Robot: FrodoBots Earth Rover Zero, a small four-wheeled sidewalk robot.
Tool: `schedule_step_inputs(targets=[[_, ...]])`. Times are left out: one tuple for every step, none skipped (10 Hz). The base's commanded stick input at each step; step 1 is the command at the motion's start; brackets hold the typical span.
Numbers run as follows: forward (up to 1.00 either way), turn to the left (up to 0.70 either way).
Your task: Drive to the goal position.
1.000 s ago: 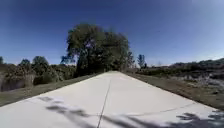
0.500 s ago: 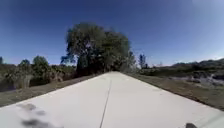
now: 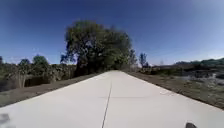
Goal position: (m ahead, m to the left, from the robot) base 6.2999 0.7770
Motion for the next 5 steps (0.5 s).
schedule_step_inputs(targets=[[1.00,0.00],[1.00,0.00],[1.00,0.00],[1.00,0.00],[1.00,0.00]])
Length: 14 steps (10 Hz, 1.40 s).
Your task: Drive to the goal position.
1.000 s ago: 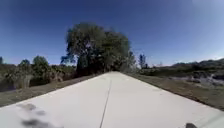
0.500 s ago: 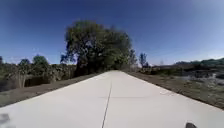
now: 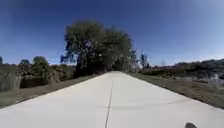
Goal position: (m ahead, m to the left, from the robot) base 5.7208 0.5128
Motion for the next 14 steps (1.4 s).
schedule_step_inputs(targets=[[1.00,0.00],[1.00,0.00],[1.00,0.00],[1.00,0.00],[1.00,0.00],[1.00,0.00],[1.00,0.00],[1.00,0.00],[1.00,0.00],[1.00,0.00],[1.00,-0.03],[1.00,-0.11],[1.00,-0.15],[1.00,-0.15]])
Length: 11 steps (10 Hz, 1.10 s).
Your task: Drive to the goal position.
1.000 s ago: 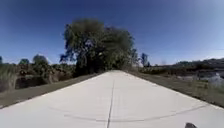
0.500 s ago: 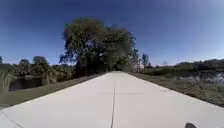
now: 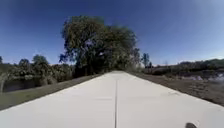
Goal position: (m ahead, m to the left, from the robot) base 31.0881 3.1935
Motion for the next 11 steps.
schedule_step_inputs(targets=[[1.00,-0.16],[1.00,-0.16],[1.00,-0.16],[1.00,-0.16],[1.00,-0.16],[1.00,-0.13],[1.00,-0.05],[1.00,-0.01],[1.00,0.00],[1.00,0.00],[1.00,0.00]])
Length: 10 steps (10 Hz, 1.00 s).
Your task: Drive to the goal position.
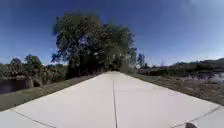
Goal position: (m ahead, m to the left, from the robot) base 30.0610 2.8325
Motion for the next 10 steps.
schedule_step_inputs(targets=[[1.00,0.00],[1.00,0.00],[1.00,0.00],[1.00,0.00],[1.00,0.00],[1.00,0.00],[1.00,0.00],[1.00,0.00],[1.00,0.00],[1.00,0.00]])
